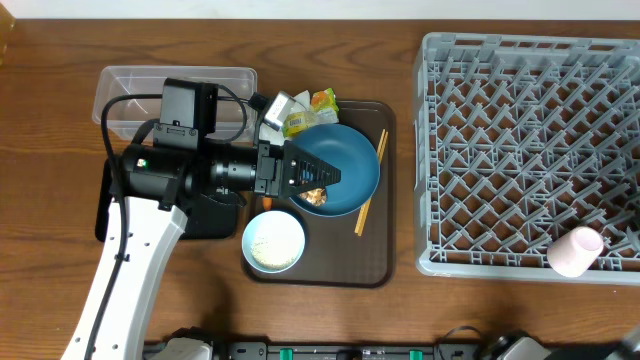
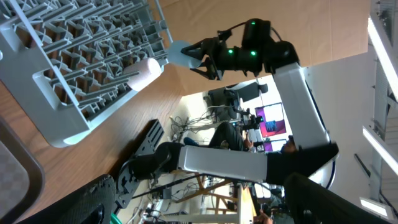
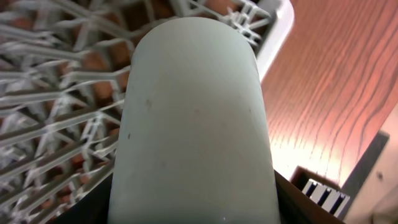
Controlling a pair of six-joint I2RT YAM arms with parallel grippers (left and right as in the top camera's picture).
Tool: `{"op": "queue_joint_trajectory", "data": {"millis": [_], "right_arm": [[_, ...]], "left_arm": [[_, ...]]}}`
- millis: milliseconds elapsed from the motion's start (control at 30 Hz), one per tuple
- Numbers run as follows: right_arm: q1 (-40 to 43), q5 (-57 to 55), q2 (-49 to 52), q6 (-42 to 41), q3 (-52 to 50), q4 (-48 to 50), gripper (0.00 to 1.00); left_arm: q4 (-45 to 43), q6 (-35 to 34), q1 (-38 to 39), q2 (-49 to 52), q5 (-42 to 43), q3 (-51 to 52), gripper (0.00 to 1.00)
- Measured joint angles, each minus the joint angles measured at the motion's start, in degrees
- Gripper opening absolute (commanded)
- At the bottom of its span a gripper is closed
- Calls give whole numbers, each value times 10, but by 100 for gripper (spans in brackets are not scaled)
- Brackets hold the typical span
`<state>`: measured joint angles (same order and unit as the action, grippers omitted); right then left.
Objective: Sort waste into correct bins and load items into the dishwasher rack
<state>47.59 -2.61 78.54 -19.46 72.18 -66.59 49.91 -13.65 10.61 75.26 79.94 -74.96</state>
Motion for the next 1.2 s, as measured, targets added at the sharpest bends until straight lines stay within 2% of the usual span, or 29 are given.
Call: {"op": "queue_joint_trajectory", "data": {"millis": [300, 367, 400, 433, 467, 533, 800, 967, 1067, 1200], "right_arm": [[14, 1, 99, -10, 0, 2, 56], [17, 2, 117, -11, 0, 7, 60], [19, 2, 126, -12, 0, 9, 65], [20, 2, 135, -16, 0, 10, 77], [21, 0, 144, -19, 0, 11, 83], [21, 3, 158, -20, 0, 11, 90], [20, 82, 156, 5, 17, -28, 94], [18, 173, 76, 51, 60, -69, 93], [7, 237, 2, 81, 74, -68, 94], [-43, 310, -94, 112, 80, -62, 95]], "left_arm": [[0, 0, 0, 0, -9, 0, 88], [0, 0, 0, 0, -9, 0, 88], [1, 0, 0, 0, -10, 0, 88], [0, 0, 0, 0, -11, 0, 88], [1, 0, 0, 0, -11, 0, 87], [4, 0, 0, 0, -11, 0, 87], [26, 1, 4, 0, -37, 0, 87], [52, 3, 29, -1, -146, 0, 87], [78, 2, 55, -2, -270, 0, 87], [96, -4, 99, -2, -482, 1, 86]]}}
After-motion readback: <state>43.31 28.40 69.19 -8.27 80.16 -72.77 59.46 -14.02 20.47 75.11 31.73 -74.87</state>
